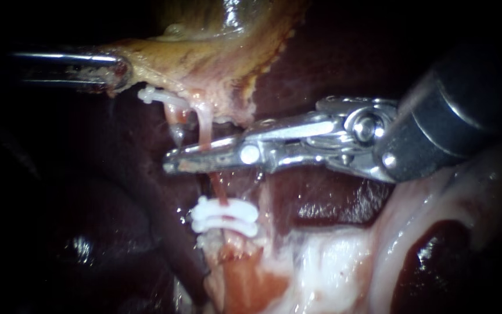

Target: Going back third clip right tube

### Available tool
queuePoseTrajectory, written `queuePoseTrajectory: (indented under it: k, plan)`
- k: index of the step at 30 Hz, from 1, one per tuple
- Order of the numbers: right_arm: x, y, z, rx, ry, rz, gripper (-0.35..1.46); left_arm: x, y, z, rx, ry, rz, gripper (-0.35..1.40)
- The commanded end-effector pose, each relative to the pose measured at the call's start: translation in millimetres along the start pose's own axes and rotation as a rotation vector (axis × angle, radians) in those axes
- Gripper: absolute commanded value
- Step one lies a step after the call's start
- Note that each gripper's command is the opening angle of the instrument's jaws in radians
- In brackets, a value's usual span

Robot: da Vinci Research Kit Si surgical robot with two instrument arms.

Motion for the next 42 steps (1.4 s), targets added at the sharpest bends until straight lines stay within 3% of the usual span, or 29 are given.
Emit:
queuePoseTrajectory:
  k: [1, 3, 6, 8, 13, 16, 24, 27, 33, 42]
  plan:
    - [-0.1, 0.1, 0.0, -0.001, 0.001, 0.000, -0.35, 0.0, 0.0, 0.0, 0.000, 0.000, 0.000, -0.35]
    - [-0.2, 0.3, 0.0, -0.002, 0.001, -0.001, -0.35, 0.0, 0.0, 0.0, 0.001, 0.000, 0.000, -0.35]
    - [-0.1, 0.6, 0.4, 0.011, 0.021, -0.006, 0.17, 0.0, 0.0, 0.0, 0.001, 0.000, 0.000, -0.35]
    - [0.1, 0.9, 0.7, 0.026, 0.043, -0.005, 0.33, 0.0, 0.0, 0.0, 0.001, 0.000, 0.000, -0.35]
    - [0.0, 1.6, 1.0, 0.024, 0.048, -0.042, 0.41, -0.1, 0.1, 0.1, 0.001, 0.001, 0.001, -0.35]
    - [-0.5, 2.6, 1.4, 0.020, 0.053, -0.117, 0.44, -0.1, 0.1, 0.1, 0.001, 0.001, 0.001, -0.35]
    - [-2.1, 6.8, 2.0, -0.023, 0.019, -0.315, 0.49, -0.2, 0.1, 0.1, 0.002, 0.001, 0.001, -0.35]
    - [-2.1, 7.7, 1.7, -0.042, 0.009, -0.369, 0.50, -0.2, 0.1, 0.1, 0.002, 0.001, 0.001, -0.35]
    - [-2.3, 7.1, 0.4, -0.038, 0.006, -0.475, 0.50, -0.3, 0.2, 0.1, 0.003, 0.001, 0.002, -0.35]
    - [-5.8, 4.5, -5.8, -0.021, -0.003, -0.632, 0.50, -0.5, 0.2, 0.1, 0.003, 0.001, 0.003, -0.35]
